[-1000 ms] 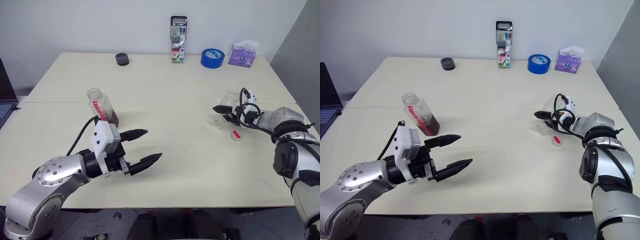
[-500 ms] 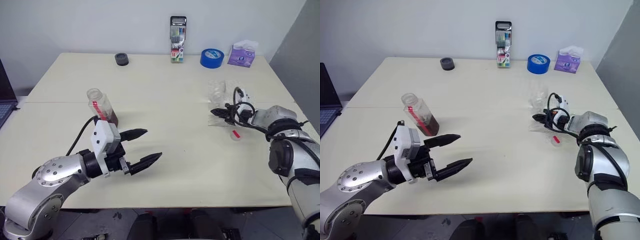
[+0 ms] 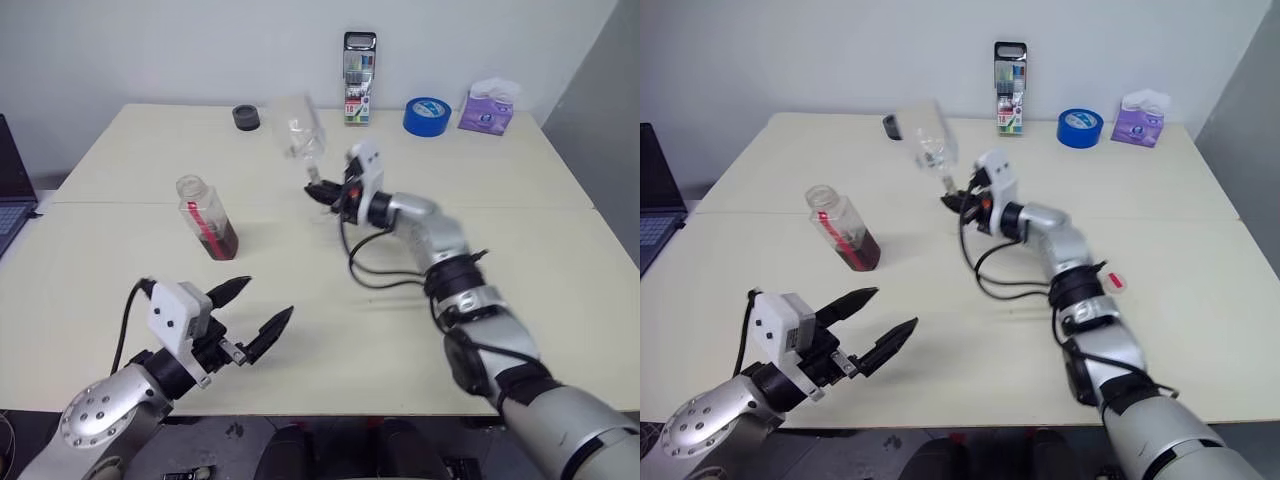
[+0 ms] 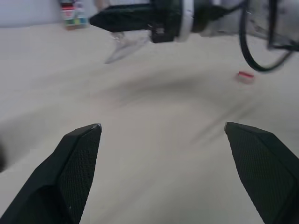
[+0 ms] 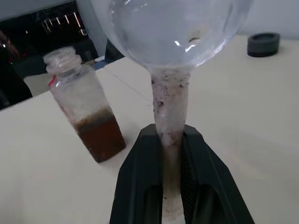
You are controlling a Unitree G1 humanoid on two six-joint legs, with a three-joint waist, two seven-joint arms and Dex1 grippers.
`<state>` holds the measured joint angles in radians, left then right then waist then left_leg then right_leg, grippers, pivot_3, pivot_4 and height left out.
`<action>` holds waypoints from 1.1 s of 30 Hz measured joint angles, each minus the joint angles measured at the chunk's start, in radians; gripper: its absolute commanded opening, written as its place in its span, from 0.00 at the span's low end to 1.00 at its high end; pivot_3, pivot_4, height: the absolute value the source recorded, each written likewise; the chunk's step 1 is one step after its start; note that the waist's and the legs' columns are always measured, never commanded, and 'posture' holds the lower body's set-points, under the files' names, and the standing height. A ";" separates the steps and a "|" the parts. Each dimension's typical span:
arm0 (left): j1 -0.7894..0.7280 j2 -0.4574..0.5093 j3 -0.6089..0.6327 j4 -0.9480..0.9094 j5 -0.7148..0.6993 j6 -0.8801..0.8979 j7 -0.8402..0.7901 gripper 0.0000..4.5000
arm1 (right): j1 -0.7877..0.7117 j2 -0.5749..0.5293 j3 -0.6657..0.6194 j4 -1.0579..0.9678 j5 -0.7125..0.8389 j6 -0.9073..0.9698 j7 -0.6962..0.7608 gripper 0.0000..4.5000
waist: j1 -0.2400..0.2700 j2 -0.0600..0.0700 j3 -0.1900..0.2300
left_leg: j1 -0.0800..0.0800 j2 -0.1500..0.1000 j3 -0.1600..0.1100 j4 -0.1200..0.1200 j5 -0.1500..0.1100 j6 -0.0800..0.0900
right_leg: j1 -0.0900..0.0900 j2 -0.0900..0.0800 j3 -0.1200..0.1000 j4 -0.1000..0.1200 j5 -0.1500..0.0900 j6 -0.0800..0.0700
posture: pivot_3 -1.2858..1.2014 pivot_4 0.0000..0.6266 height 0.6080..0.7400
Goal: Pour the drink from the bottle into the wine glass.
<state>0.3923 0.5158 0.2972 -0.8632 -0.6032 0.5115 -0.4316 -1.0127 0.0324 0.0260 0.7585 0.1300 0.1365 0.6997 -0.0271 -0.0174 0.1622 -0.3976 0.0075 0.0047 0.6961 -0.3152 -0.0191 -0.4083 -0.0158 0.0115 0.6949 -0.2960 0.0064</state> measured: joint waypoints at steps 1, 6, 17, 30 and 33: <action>0.033 -0.029 -0.001 0.000 0.026 -0.022 0.015 1.00 | 0.013 0.020 0.008 0.040 -0.029 -0.093 -0.046 0.04 | 0.000 0.000 0.000 | 0.000 0.000 0.000 0.000 0.000 0.000 | 0.000 0.000 0.000 0.000 0.000 0.000 | 0.52 0.24 1.00; 0.112 -0.133 -0.007 -0.032 0.081 -0.063 0.117 1.00 | 0.029 0.051 0.036 0.253 -0.118 -0.374 -0.207 0.04 | -0.006 0.001 0.000 | 0.001 0.000 0.001 -0.001 0.000 0.000 | 0.000 0.000 0.001 0.000 0.000 0.000 | 0.52 0.24 1.00; 0.165 -0.191 -0.068 -0.077 0.149 -0.093 0.202 1.00 | 0.006 0.088 0.007 0.441 -0.149 -0.440 -0.345 0.04 | -0.039 0.002 0.000 | 0.005 0.000 0.006 -0.004 -0.001 0.002 | 0.002 0.000 0.006 -0.001 0.000 0.000 | 0.52 0.24 1.00; 0.188 -0.187 -0.095 -0.077 0.166 -0.127 0.183 1.00 | 0.171 -0.005 0.075 0.147 -0.186 -0.197 -0.271 0.04 | -0.026 0.013 -0.018 | 0.038 -0.001 0.005 -0.018 -0.005 0.008 | 0.036 -0.001 0.004 -0.019 -0.002 0.000 | 0.52 0.24 1.00; 0.190 -0.187 -0.095 -0.077 0.166 -0.130 0.180 1.00 | 0.221 -0.025 0.079 0.050 -0.185 -0.127 -0.257 0.04 | -0.025 0.014 -0.019 | 0.038 -0.001 0.005 -0.018 -0.005 0.008 | 0.036 -0.001 0.004 -0.018 -0.002 0.000 | 0.52 0.24 1.00</action>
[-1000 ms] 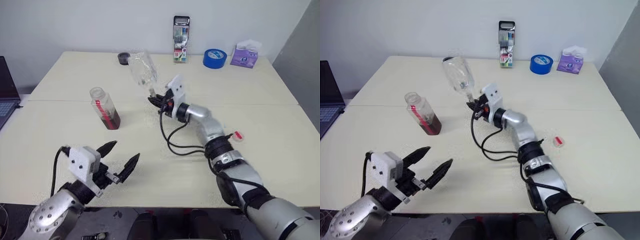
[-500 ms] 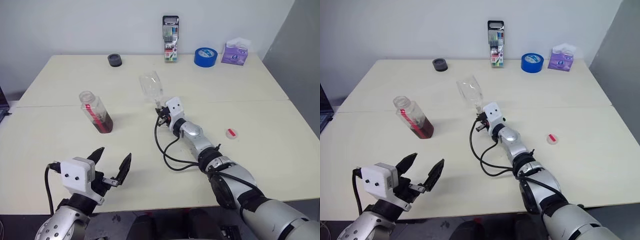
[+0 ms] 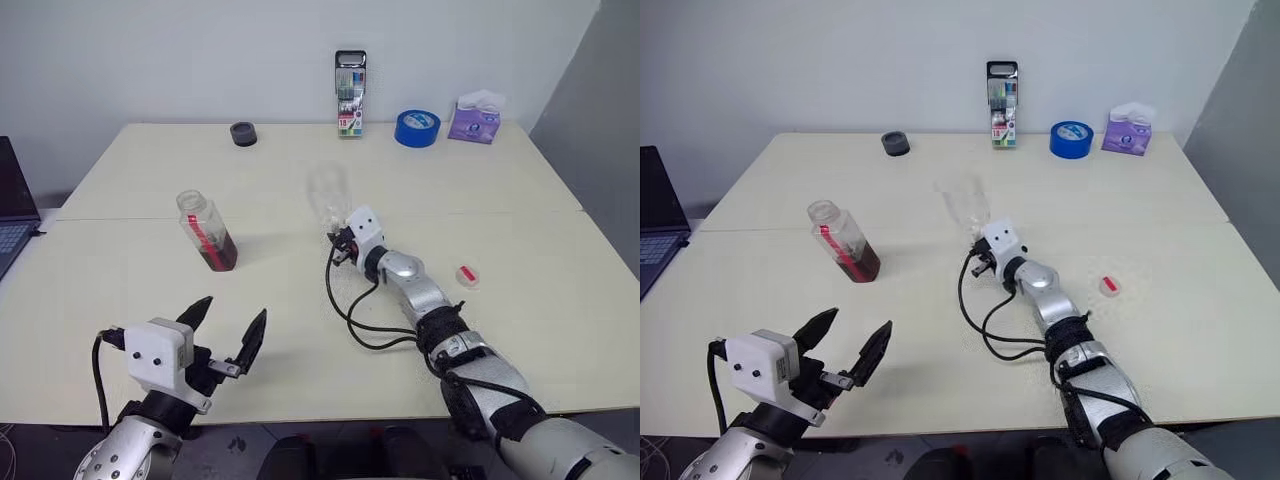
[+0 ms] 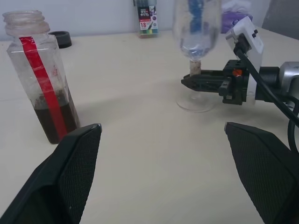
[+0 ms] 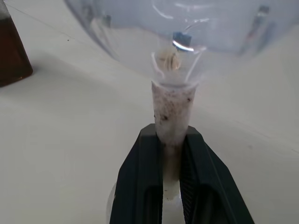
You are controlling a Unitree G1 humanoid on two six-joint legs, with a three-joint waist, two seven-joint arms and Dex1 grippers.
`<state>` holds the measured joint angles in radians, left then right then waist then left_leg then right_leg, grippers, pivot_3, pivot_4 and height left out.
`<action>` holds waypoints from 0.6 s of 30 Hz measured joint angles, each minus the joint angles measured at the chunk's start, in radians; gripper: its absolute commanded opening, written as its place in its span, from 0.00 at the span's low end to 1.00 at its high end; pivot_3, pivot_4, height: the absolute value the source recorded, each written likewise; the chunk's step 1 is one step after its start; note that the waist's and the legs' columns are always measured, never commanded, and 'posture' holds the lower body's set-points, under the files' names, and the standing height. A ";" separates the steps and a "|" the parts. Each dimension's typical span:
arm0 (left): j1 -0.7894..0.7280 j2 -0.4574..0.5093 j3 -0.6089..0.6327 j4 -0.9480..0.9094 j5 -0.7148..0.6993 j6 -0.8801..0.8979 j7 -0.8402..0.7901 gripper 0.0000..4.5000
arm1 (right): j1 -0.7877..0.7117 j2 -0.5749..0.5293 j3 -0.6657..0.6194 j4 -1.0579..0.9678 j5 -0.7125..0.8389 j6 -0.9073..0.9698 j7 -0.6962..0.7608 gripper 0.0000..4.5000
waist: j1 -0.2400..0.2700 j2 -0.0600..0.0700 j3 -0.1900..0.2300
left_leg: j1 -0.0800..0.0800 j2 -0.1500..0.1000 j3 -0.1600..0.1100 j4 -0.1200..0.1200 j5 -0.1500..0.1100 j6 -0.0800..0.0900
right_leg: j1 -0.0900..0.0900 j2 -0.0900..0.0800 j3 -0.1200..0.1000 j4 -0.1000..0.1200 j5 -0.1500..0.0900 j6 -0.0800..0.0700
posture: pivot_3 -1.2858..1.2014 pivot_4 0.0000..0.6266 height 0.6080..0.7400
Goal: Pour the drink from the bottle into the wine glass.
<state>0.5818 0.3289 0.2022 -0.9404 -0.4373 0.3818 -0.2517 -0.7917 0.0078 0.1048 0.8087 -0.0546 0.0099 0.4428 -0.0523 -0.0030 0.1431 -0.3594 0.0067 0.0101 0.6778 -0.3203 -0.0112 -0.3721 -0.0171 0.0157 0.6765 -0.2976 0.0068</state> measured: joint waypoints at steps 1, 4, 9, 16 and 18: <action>0.000 0.000 0.000 0.000 0.000 0.000 0.000 1.00 | 0.015 -0.003 0.003 -0.028 0.002 0.016 0.003 0.04 | 0.000 0.000 0.000 | 0.000 0.000 0.000 0.000 0.000 0.000 | 0.000 0.000 0.000 0.000 0.000 0.000 | 0.52 0.24 1.00; -0.001 0.001 0.000 0.001 0.000 -0.001 -0.003 1.00 | 0.041 -0.019 0.018 -0.090 0.002 0.045 0.012 0.04 | 0.002 0.000 0.000 | -0.001 0.000 0.000 0.000 0.000 0.000 | 0.000 0.000 0.000 0.000 0.000 0.000 | 0.52 0.24 1.00; -0.021 0.001 0.000 0.009 0.000 -0.001 -0.003 1.00 | 0.054 0.009 0.006 -0.076 0.013 -0.022 -0.005 0.04 | 0.001 0.000 0.001 | -0.002 0.000 0.000 0.000 0.000 0.000 | -0.002 0.000 0.000 -0.001 0.000 0.000 | 0.52 0.24 1.00; -0.040 -0.003 0.000 0.018 0.000 -0.001 0.002 1.00 | -0.021 0.085 -0.008 0.128 0.028 -0.205 -0.048 0.04 | -0.010 -0.004 0.006 | -0.004 0.002 0.000 -0.001 0.000 0.000 | -0.007 0.002 0.000 0.004 -0.001 -0.002 | 0.52 0.24 1.00; -0.039 -0.005 0.001 0.018 0.002 -0.001 0.003 1.00 | -0.067 0.097 -0.005 0.196 0.022 -0.237 -0.059 0.04 | -0.009 -0.005 0.008 | -0.004 0.002 0.000 -0.001 0.000 0.000 | -0.007 0.002 0.000 0.004 -0.001 -0.002 | 0.52 0.24 1.00</action>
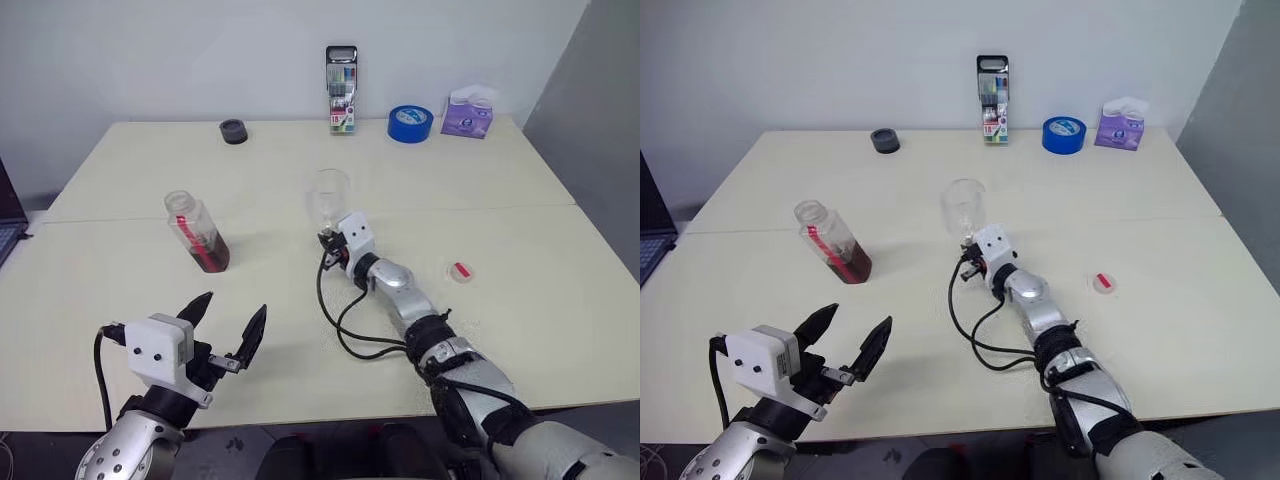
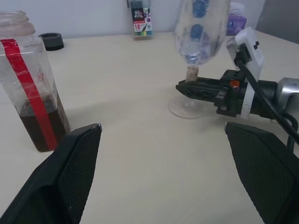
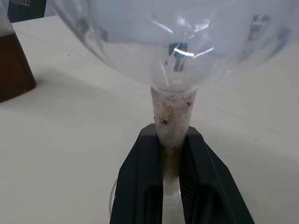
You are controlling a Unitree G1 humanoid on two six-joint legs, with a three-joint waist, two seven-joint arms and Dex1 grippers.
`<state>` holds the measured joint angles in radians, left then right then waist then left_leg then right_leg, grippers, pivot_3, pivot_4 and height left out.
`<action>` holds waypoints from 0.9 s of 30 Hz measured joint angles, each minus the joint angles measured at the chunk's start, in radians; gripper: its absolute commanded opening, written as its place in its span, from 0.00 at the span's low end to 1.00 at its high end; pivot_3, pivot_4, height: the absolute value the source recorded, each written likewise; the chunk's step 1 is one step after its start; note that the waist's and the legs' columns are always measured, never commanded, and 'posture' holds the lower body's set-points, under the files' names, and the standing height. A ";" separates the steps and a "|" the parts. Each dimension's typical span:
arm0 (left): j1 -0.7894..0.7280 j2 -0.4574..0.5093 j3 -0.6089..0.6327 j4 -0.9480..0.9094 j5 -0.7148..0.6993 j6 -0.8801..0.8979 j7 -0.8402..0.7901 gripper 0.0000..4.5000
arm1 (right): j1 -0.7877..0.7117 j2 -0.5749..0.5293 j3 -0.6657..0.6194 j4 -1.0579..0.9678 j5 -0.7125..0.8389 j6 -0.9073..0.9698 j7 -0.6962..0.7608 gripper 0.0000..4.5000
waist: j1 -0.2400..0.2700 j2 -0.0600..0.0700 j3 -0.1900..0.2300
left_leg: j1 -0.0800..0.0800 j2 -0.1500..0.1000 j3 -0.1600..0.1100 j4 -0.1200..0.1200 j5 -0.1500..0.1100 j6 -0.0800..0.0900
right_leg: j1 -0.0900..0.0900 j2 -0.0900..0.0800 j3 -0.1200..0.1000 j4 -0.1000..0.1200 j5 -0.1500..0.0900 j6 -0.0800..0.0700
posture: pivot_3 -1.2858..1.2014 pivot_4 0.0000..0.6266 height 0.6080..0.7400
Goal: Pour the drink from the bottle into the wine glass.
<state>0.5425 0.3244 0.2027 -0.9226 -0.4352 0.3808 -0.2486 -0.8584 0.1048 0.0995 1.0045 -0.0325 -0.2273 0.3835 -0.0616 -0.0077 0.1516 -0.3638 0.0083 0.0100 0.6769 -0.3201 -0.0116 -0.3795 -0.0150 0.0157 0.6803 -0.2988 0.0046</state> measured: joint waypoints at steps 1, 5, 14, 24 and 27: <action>0.000 0.000 0.000 0.001 0.001 0.000 0.001 1.00 | -0.021 0.007 0.002 0.033 -0.010 -0.016 -0.005 0.04 | 0.001 -0.001 0.002 | 0.000 0.000 0.000 0.000 0.000 0.000 | 0.000 0.000 0.000 0.000 0.000 0.000 | 0.52 0.24 1.00; 0.001 -0.005 0.001 0.003 0.006 0.000 0.004 1.00 | -0.070 0.022 0.002 0.121 -0.029 -0.065 -0.025 0.04 | 0.002 -0.003 0.004 | -0.001 0.000 0.000 0.000 0.000 0.000 | -0.001 -0.001 0.000 -0.001 0.000 0.000 | 0.52 0.24 1.00; -0.003 -0.005 0.001 0.003 0.011 0.000 0.019 1.00 | -0.109 0.026 0.003 0.197 -0.064 -0.108 -0.060 0.25 | 0.002 -0.003 0.004 | -0.001 0.000 0.000 -0.001 0.000 0.000 | -0.001 -0.001 0.000 -0.001 0.000 0.000 | 0.52 0.24 1.00; -0.017 0.003 0.001 0.031 0.010 0.001 0.014 1.00 | -0.109 0.023 0.002 0.226 -0.074 -0.113 -0.066 1.00 | 0.005 -0.003 0.009 | -0.001 0.000 -0.001 -0.001 0.000 0.000 | -0.001 -0.001 -0.001 -0.001 -0.001 -0.001 | 0.52 0.24 1.00; -0.025 0.005 0.001 0.031 0.010 0.001 0.014 1.00 | -0.108 0.012 0.001 0.225 -0.072 -0.115 -0.059 1.00 | 0.005 -0.003 0.009 | -0.002 0.000 -0.001 -0.002 0.000 0.000 | -0.002 -0.001 -0.001 -0.001 -0.001 -0.002 | 0.52 0.24 1.00</action>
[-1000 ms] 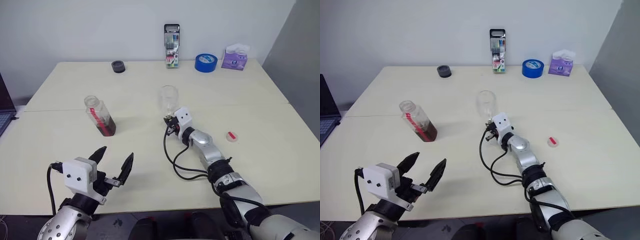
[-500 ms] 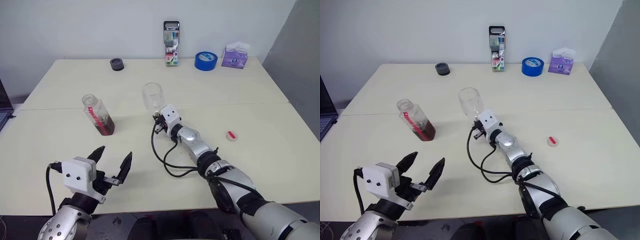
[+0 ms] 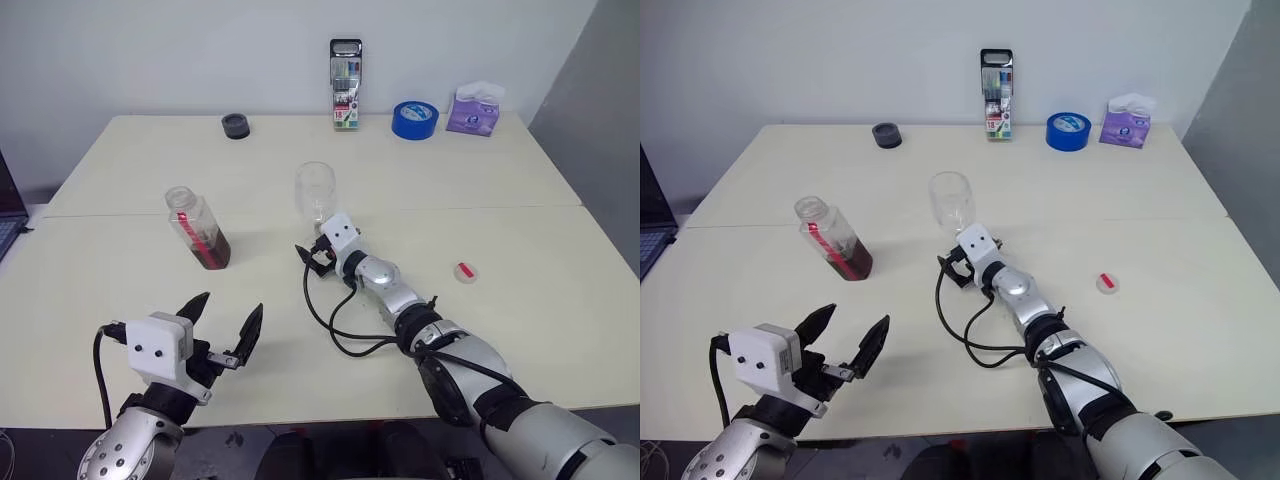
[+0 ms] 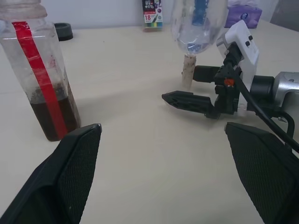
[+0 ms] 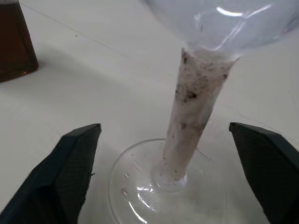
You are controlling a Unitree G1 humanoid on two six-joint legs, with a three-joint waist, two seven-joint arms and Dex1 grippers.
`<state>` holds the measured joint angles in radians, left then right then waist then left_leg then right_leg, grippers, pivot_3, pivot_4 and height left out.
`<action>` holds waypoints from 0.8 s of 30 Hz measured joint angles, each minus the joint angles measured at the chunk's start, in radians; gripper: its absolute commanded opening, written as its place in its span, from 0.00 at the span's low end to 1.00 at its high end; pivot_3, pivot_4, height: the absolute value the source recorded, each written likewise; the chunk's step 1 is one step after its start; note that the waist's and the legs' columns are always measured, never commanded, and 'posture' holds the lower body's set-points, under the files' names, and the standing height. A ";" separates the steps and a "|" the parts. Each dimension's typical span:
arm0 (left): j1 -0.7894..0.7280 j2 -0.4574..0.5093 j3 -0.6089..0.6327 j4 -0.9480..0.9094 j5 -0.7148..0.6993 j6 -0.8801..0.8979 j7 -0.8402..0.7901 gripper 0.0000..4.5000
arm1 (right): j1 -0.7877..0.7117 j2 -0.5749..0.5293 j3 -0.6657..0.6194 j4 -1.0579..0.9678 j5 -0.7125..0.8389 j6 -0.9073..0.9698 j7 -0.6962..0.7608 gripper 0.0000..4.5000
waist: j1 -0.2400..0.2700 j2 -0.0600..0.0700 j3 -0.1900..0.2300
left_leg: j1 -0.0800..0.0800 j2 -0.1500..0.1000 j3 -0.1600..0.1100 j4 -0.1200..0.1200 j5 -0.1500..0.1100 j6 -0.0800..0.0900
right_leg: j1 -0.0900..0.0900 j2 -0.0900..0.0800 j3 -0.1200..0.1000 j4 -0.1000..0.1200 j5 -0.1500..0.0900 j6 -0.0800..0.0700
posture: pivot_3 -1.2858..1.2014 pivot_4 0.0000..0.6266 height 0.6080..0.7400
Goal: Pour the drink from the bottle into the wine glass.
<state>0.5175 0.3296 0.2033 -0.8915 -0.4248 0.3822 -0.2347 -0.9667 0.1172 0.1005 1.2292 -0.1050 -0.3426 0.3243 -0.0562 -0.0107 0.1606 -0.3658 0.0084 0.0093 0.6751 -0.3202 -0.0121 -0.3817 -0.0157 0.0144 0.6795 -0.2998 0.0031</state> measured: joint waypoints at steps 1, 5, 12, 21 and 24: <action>-0.001 0.000 0.000 0.000 0.000 0.000 0.000 1.00 | 0.003 -0.003 0.000 -0.003 0.001 -0.001 0.003 1.00 | 0.000 0.000 0.000 | 0.000 0.000 0.000 0.000 0.000 0.000 | 0.000 0.000 0.000 0.000 0.000 0.000 | 0.52 0.24 1.00; -0.008 0.001 0.000 0.016 0.005 -0.002 0.002 1.00 | 0.044 -0.041 -0.005 -0.048 0.011 -0.003 0.041 1.00 | 0.005 0.001 0.001 | -0.001 0.000 0.000 -0.001 0.000 0.000 | -0.001 0.000 0.000 -0.001 0.000 0.000 | 0.52 0.24 1.00; -0.016 -0.003 0.042 0.072 0.010 -0.028 0.007 1.00 | 0.300 -0.224 -0.006 -0.487 0.066 0.137 0.200 1.00 | 0.023 0.002 0.001 | -0.011 0.000 -0.001 0.000 0.000 0.000 | -0.008 -0.001 -0.002 -0.002 0.000 0.001 | 0.52 0.24 1.00; -0.158 -0.032 0.081 0.220 0.075 -0.053 0.079 1.00 | 0.567 -0.518 0.002 -1.193 0.292 0.523 0.537 1.00 | 0.028 0.003 0.003 | -0.015 0.000 -0.004 0.003 0.000 0.000 | -0.010 0.000 -0.005 -0.001 0.000 0.001 | 0.52 0.24 1.00; -0.211 -0.043 0.080 0.293 0.096 -0.059 0.095 1.00 | 0.597 -0.594 0.001 -1.287 0.396 0.606 0.667 1.00 | 0.023 -0.001 0.004 | -0.012 0.000 -0.005 0.003 0.000 0.000 | -0.008 0.000 -0.005 0.000 0.000 0.001 | 0.52 0.24 1.00</action>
<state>0.3068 0.2868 0.2835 -0.5987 -0.3287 0.3229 -0.1396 -0.3701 -0.4771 0.1014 -0.0574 0.2908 0.2637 0.9909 -0.0335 -0.0112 0.1647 -0.3782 0.0082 0.0047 0.6776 -0.3204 -0.0120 -0.3898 -0.0158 0.0095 0.6790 -0.3002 0.0040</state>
